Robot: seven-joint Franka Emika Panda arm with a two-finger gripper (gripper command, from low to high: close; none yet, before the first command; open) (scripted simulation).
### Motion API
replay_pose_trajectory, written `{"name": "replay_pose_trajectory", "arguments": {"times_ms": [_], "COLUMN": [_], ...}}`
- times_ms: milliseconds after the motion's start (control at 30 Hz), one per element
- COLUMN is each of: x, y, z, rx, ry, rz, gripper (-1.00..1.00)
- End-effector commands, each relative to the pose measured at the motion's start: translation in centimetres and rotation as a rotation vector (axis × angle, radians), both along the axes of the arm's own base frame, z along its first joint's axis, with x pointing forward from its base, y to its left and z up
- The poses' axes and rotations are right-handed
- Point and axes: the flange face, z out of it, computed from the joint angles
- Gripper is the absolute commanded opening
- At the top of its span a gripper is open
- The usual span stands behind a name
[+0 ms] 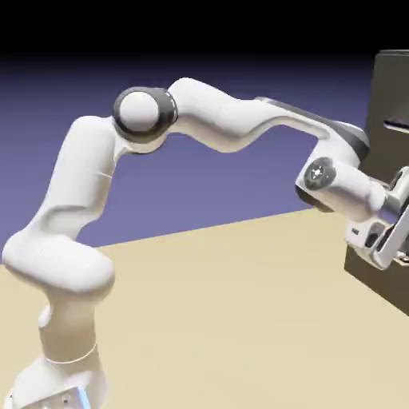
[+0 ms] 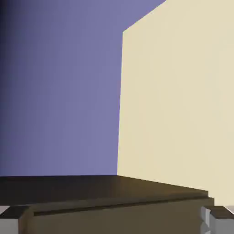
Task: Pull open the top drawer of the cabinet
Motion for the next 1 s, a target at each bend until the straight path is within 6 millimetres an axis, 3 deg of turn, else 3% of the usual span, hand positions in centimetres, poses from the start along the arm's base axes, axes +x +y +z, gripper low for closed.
{"name": "replay_pose_trajectory", "arguments": {"times_ms": [0,133,267,367,500,567,900,933,967], "x": [0.6,3.0,5.3,6.9,8.6,8.6,13.6,13.6,13.6], "y": [0.5,3.3,7.6,11.9,19.0,19.2,19.2,19.2,19.2], "z": [0.5,3.0,5.6,7.5,9.8,9.8,9.8,9.8,9.8], "rx": [0.003,0.014,0.025,0.037,0.06,0.06,0.06,0.06,0.06], "ry": [-0.029,-0.151,-0.278,-0.373,-0.491,-0.494,-0.494,-0.494,-0.494], "rz": [-0.006,-0.009,0.025,0.074,0.17,0.173,0.173,0.173,0.173], "gripper": [0.0,0.0,0.0,0.0,0.0,0.0,0.0,-1.0,-1.0]}}
